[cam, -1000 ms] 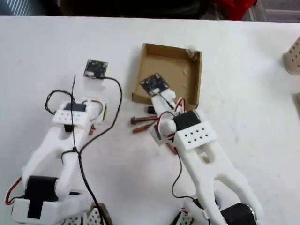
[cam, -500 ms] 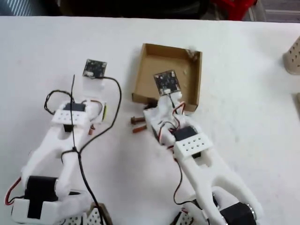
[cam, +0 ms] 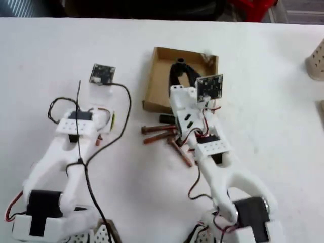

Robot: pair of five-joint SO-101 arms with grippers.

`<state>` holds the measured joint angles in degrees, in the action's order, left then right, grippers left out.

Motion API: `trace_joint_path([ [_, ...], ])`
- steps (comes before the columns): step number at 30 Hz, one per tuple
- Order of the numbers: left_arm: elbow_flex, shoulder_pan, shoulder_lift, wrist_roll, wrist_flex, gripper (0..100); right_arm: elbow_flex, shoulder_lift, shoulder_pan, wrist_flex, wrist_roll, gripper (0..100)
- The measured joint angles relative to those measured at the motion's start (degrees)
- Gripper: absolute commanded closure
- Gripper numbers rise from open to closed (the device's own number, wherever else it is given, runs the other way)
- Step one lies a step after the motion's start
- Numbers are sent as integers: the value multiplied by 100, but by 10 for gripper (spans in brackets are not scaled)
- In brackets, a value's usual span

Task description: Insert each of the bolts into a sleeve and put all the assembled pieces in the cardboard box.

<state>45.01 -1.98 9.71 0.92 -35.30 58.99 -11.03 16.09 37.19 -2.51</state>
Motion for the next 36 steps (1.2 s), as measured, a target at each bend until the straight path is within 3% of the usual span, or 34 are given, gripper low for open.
trace_joint_path([
  [9, 0, 0, 0, 0, 0, 925, 1064, 905, 62, 2374, 0, 981],
  [19, 0, 0, 0, 0, 0, 925, 2462, 598, 343, 2541, -26, 981],
  [27, 0, 0, 0, 0, 0, 925, 3578, 264, 1178, 2646, -26, 981],
  [36, 9, 0, 0, 0, 62, 925, 3666, 193, 1802, 2725, -26, 981],
])
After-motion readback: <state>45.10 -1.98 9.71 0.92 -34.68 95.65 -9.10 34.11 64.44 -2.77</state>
